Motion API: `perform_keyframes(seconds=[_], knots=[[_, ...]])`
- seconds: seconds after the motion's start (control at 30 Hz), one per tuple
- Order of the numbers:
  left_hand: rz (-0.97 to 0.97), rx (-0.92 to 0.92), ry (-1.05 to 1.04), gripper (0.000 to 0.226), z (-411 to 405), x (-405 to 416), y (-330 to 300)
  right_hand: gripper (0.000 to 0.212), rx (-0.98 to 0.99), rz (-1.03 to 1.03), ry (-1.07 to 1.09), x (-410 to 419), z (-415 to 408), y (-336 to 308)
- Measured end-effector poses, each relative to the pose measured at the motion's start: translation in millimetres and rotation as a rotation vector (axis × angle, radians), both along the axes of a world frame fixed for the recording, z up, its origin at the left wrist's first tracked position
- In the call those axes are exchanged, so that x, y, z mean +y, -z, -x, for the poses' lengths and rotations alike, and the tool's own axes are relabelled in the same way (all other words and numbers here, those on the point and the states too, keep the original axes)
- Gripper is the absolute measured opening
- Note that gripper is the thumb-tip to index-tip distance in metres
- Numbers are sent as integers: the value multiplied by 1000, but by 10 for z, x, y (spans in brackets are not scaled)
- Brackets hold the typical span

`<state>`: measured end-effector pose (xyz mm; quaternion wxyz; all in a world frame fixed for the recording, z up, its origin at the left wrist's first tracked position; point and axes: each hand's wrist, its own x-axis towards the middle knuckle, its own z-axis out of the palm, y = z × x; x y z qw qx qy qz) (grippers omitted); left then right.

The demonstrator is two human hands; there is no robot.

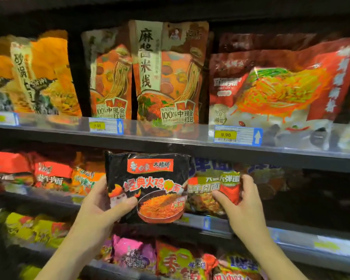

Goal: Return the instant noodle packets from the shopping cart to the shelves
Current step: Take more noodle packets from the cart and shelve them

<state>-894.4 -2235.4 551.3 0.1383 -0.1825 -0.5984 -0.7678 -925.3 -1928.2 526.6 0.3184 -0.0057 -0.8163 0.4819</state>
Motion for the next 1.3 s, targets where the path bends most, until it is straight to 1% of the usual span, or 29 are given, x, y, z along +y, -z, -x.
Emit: perform_keyframes(seconds=[0.07,0.1,0.17,0.27,0.3,0.37,0.4,0.5,0.63,0.73,0.83,0.9,0.97,1.0,1.03,1.1,1.2,1.23,1.3], knots=[[-6,-3,44,74,61,-92,13,49,-126,-74,38,-43,29,-9],[-7,-7,61,76,84,-144,23,46,-187,-113,59,-61,35,-14],[-9,-19,88,80,109,-233,28,48,-271,-172,117,-103,9,-45],[-5,-30,129,78,148,-351,55,50,-319,-226,195,-150,-48,-118],[-9,-32,135,72,160,-383,66,50,-327,-241,206,-159,-63,-130],[-20,-22,145,52,181,-434,92,46,-338,-251,189,-182,-105,-156],[-22,-27,147,50,189,-450,109,43,-345,-249,170,-190,-130,-176],[-23,-58,176,56,179,-469,137,36,-371,-236,105,-213,-203,-227],[0,-54,218,55,174,-452,144,49,-397,-249,87,-261,-341,-244],[1,-48,250,58,182,-393,143,53,-395,-288,131,-288,-483,-309],[-1,-25,285,59,181,-275,141,85,-381,-326,207,-264,-631,-369],[-25,-16,331,63,183,-169,145,92,-362,-345,216,-244,-769,-390],[-14,-27,392,78,161,-30,160,92,-352,-358,215,-201,-927,-394],[-8,-32,416,79,146,56,168,92,-352,-361,217,-176,-1011,-395],[-11,-38,436,74,125,149,172,90,-350,-362,222,-143,-1095,-397],[-19,-41,466,55,65,366,179,87,-352,-365,229,-56,-1253,-400],[11,-35,485,50,-30,707,213,82,-363,-376,246,156,-1455,-397],[14,-29,496,52,-83,815,205,82,-363,-373,251,244,-1517,-398],[24,-23,521,74,-157,1024,219,83,-368,-372,260,439,-1629,-406]])
